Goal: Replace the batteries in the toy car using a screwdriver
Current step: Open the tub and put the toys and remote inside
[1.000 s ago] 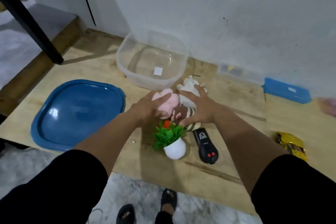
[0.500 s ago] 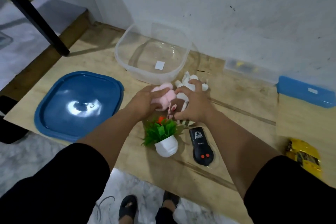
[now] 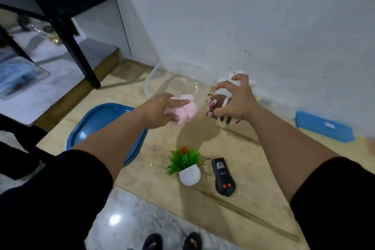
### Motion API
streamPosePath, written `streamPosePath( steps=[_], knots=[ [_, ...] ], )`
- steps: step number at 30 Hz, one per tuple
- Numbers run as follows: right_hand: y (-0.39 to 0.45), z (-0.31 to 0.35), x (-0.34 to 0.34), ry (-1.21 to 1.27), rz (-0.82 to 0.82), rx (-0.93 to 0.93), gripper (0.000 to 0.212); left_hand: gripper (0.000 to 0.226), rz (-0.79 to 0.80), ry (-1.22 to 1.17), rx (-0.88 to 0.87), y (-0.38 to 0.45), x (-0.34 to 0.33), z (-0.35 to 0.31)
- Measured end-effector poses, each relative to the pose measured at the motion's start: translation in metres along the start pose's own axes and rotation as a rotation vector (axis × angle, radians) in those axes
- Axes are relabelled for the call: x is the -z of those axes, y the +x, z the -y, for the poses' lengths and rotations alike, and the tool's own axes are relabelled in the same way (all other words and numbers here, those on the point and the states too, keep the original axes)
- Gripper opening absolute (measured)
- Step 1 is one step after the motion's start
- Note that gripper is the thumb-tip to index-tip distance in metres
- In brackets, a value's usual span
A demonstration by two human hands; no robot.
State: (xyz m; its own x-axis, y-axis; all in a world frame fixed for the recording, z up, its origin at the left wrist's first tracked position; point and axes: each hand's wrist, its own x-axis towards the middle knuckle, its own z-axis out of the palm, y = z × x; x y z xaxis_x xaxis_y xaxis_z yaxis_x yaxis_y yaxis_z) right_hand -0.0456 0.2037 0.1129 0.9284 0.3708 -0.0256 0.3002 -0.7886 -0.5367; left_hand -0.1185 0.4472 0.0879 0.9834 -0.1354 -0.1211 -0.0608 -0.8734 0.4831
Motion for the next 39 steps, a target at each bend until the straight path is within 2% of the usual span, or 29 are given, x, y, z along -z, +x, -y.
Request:
streamPosePath(
  steps=[4, 7, 12, 17, 20, 23, 26, 31, 35, 39],
  knots=[
    [0.026, 0.038, 0.010, 0.018, -0.018, 0.062, 0.076, 0.058, -0.277, -0.045, -0.010, 0.013, 0.040, 0.012],
    [0.049, 0.058, -0.002, 0.020, -0.007, 0.097, 0.075, 0.055, -0.326, -0.028, 0.036, 0.031, 0.053, 0.026],
    [0.098, 0.065, -0.041, 0.002, 0.044, 0.075, 0.070, 0.052, -0.250, 0.002, 0.089, 0.086, 0.045, 0.060],
    [0.136, 0.046, -0.082, -0.088, 0.164, 0.016, 0.075, 0.054, -0.100, 0.006, 0.055, 0.144, 0.014, 0.095],
    [0.145, 0.040, -0.097, -0.167, 0.239, 0.026, 0.076, 0.055, -0.010, -0.041, 0.078, 0.169, -0.002, 0.111],
    [0.147, 0.034, -0.110, -0.223, 0.333, 0.020, 0.078, 0.053, 0.077, 0.057, 0.118, 0.182, -0.016, 0.116],
    [0.146, 0.028, -0.115, -0.256, 0.377, 0.022, 0.081, 0.061, 0.109, 0.092, 0.083, 0.192, -0.024, 0.121],
    [0.148, 0.025, -0.109, -0.336, 0.360, 0.072, 0.084, 0.061, 0.115, 0.172, 0.029, 0.189, -0.016, 0.114],
    [0.131, 0.024, -0.088, -0.315, 0.264, 0.077, 0.085, 0.063, -0.027, 0.255, -0.015, 0.169, 0.001, 0.095],
    [0.090, 0.021, -0.065, -0.198, 0.075, 0.044, 0.086, 0.055, -0.167, 0.189, -0.043, 0.133, 0.009, 0.070]
  ],
)
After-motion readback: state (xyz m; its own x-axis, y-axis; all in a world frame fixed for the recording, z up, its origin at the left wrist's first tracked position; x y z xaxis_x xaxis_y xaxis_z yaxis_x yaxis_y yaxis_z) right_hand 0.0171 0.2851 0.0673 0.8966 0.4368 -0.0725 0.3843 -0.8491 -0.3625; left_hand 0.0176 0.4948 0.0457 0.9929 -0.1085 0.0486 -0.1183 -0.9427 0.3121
